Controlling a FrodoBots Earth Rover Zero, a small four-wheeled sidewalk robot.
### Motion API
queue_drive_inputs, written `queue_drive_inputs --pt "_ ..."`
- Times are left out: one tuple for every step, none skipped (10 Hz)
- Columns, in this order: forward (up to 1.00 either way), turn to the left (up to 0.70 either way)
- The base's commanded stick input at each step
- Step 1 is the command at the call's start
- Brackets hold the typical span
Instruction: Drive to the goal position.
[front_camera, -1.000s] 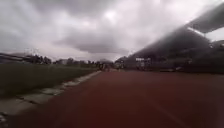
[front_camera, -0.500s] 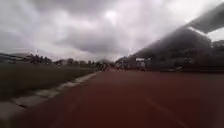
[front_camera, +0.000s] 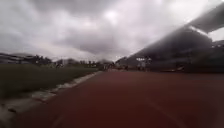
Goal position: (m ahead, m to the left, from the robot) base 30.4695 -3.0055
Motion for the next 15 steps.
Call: queue_drive_inputs --pt "0.50 0.02" --pt "0.50 0.02" --pt "0.50 0.02" --pt "0.50 0.02" --pt "0.50 0.02" --pt "0.50 0.02" --pt "0.50 0.02" --pt "0.50 0.02" --pt "0.50 0.02" --pt "0.50 0.02" --pt "0.50 -0.48" --pt "0.50 -0.48" --pt "0.50 -0.48" --pt "0.50 -0.48" --pt "0.50 -0.48"
